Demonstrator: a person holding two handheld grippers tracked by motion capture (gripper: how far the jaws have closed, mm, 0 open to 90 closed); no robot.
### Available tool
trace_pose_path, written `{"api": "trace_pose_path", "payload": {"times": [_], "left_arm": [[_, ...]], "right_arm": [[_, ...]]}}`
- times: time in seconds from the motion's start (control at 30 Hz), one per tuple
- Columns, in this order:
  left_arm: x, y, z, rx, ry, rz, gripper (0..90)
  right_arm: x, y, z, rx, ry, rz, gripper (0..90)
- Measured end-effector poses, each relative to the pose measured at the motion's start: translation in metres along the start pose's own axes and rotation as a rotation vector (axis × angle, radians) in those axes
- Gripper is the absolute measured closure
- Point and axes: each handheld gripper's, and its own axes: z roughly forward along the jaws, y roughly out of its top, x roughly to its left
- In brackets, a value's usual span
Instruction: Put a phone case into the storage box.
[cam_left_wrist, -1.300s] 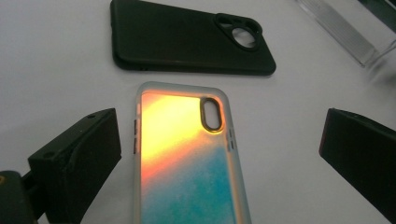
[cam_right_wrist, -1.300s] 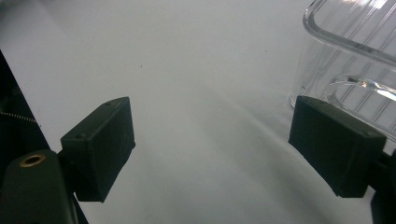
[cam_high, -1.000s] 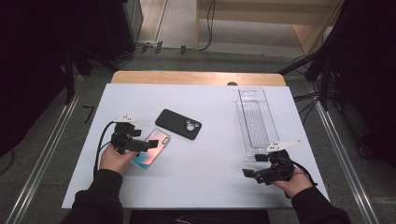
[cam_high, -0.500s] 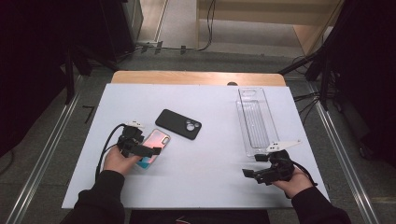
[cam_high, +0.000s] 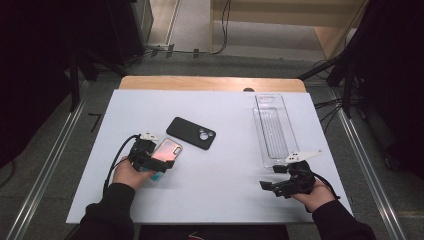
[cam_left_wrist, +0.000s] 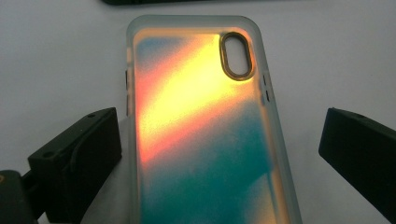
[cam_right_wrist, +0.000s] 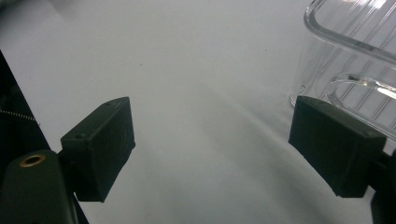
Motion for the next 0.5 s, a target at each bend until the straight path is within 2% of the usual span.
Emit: {"api": "trace_pose_path", "payload": {"times": [0.1, 0.2, 0.33, 0.5], "left_arm": [[-0.003, -0.002, 0.001, -0.011, 0.026, 0.005, 0.0], [-0.009, -0.004, 0.004, -0.020, 0.072, 0.022, 0.0], [-0.015, -0.007, 0.005, -0.016, 0.144, 0.079, 3.5], [-0.015, -0.008, 0.004, -0.030, 0.148, 0.072, 7.5]], "right_arm": [[0.000, 0.000, 0.000, 0.001, 0.001, -0.007, 12.4], [0.000, 0.000, 0.000, 0.003, 0.000, -0.007, 12.4], [0.000, 0.000, 0.000, 0.002, -0.001, -0.008, 12.4], [0.000, 0.000, 0.000, 0.003, -0.001, -0.009, 12.4]]}}
